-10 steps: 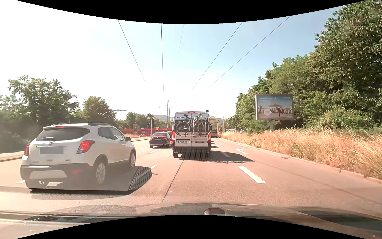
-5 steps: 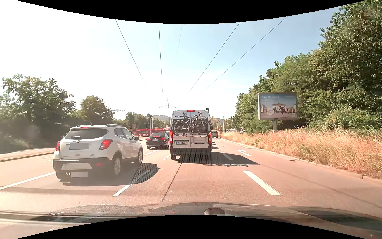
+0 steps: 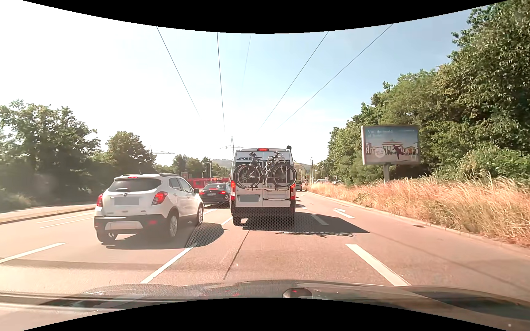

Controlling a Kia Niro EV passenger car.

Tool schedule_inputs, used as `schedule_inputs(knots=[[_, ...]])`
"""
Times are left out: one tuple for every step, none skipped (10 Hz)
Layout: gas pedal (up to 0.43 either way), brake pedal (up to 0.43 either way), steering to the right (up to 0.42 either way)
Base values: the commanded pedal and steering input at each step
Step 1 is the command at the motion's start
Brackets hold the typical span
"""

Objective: Follow the waypoints while adhering to traffic rules and regulations

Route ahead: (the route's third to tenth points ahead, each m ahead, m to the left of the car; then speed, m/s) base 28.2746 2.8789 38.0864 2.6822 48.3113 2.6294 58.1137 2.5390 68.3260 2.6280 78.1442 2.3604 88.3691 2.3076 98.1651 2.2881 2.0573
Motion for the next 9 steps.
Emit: schedule_inputs(knots=[[0.000,0.140,0.004],[0.000,0.152,0.004],[0.000,0.177,0.004],[0.000,0.207,0.004],[0.000,0.220,0.004],[0.000,0.226,0.004],[0.000,0.232,0.004],[0.000,0.232,0.003],[0.000,0.226,0.003]])
